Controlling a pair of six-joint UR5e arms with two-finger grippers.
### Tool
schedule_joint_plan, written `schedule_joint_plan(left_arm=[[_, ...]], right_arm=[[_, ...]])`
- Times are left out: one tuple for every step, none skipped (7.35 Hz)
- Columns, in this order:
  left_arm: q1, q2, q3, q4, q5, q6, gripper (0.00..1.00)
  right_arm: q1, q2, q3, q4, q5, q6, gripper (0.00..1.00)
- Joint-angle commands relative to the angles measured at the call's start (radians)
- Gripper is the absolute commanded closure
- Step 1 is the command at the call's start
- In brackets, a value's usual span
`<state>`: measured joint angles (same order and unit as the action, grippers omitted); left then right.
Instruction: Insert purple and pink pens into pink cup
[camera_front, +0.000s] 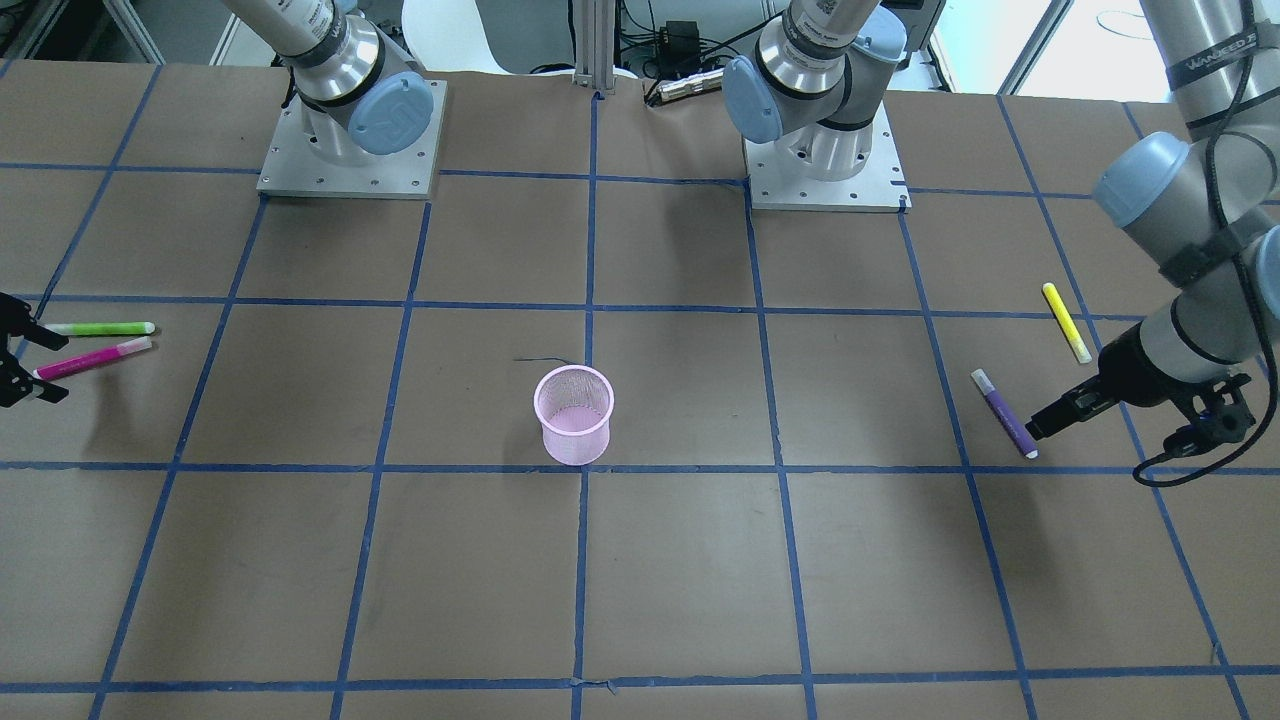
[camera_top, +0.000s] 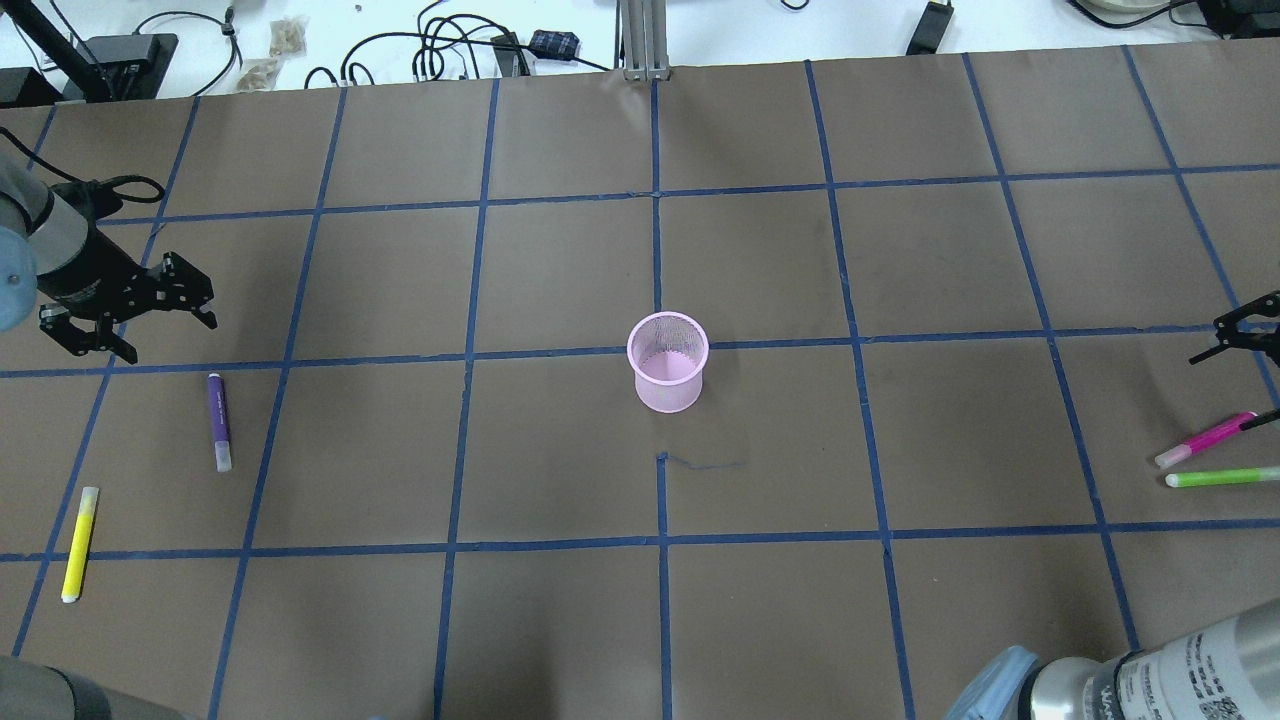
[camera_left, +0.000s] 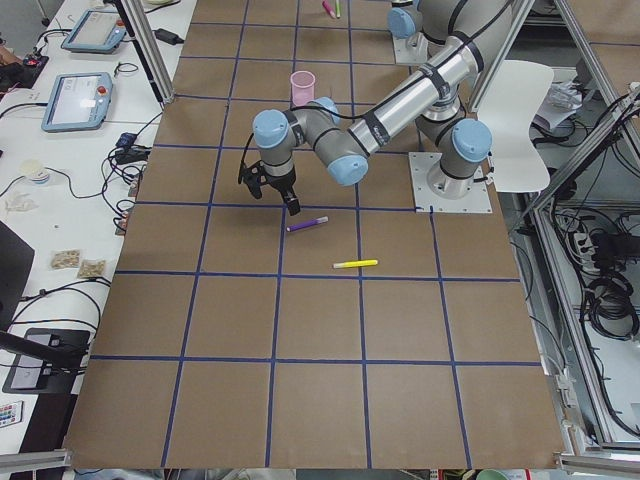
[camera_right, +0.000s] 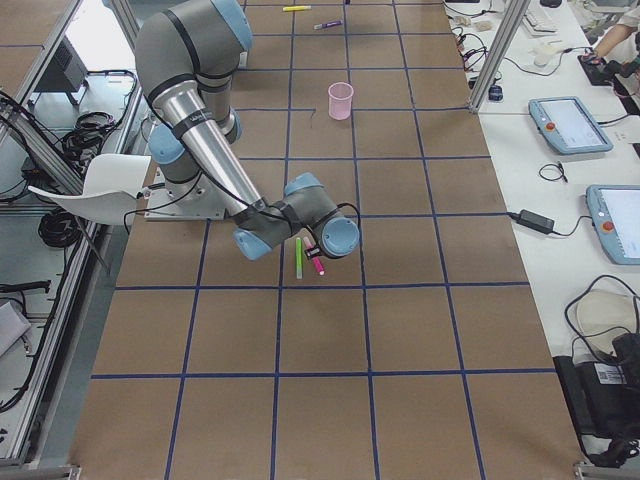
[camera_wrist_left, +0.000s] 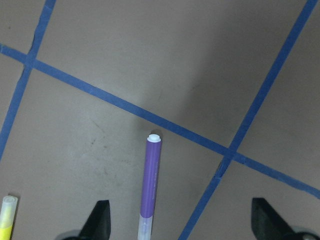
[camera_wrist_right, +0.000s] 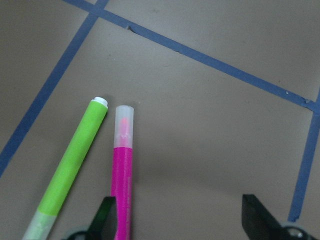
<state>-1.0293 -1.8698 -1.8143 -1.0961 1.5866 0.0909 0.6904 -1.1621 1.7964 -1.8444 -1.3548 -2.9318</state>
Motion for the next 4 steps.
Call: schedule_joint_plan(left_arm=[[0.005,-0.047,-0.037,0.079,0.041,0.006,0.00],[0.006,-0.072,-0.033,0.082,0.042,0.006,0.00],[0.006,-0.089,-0.028,0.090,0.041,0.004,0.00],[0.006,-0.109,-0.031,0.126,0.041,0.006,0.00]], right_arm=[[0.000,0.027,-0.003,-0.022,0.003,-0.020,0.11],[-0.002,0.032,0.001,-0.021,-0.001,-0.024,0.11],[-0.005,0.032,0.000,-0.022,-0.006,-0.044,0.12],[-0.021,0.032,0.004,-0.022,-0.012,-0.046,0.13]])
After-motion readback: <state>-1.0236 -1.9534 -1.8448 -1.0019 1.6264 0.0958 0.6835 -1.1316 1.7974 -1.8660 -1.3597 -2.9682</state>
